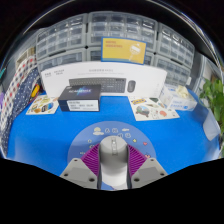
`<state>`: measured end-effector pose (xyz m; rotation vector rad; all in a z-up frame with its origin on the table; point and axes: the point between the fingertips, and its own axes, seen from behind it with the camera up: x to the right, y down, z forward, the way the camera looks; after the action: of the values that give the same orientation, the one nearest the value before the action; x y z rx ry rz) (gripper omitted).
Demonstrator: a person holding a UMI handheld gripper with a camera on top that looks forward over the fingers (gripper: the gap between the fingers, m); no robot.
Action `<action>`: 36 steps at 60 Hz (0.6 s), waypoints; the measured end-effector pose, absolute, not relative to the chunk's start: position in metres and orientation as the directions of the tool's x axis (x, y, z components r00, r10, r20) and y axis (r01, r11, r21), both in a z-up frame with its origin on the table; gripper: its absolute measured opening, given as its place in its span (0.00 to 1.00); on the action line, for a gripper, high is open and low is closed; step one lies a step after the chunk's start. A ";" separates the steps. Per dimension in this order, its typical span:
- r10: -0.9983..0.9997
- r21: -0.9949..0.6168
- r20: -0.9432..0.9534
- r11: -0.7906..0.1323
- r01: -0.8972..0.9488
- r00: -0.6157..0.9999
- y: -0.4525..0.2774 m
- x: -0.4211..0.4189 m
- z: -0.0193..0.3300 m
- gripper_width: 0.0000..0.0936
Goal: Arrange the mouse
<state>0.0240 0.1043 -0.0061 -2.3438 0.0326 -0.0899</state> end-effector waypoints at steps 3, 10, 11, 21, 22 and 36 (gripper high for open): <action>-0.044 -0.719 0.065 -0.695 0.016 0.997 0.104 0.024 -0.006 0.46; -0.050 -0.732 0.044 -0.682 -0.002 0.998 0.106 0.025 -0.005 0.50; -0.051 -0.730 0.041 -0.683 -0.005 0.998 0.106 0.025 -0.005 0.50; -0.074 -0.695 0.006 -0.717 -0.049 0.997 0.101 0.026 0.008 0.89; -0.069 -0.701 0.005 -0.711 -0.045 0.998 0.102 0.026 0.014 0.90; -0.027 -0.774 -0.012 -0.632 -0.027 1.000 0.092 0.011 0.126 0.91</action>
<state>0.0111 0.0920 0.1257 -2.2555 0.0372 -0.0007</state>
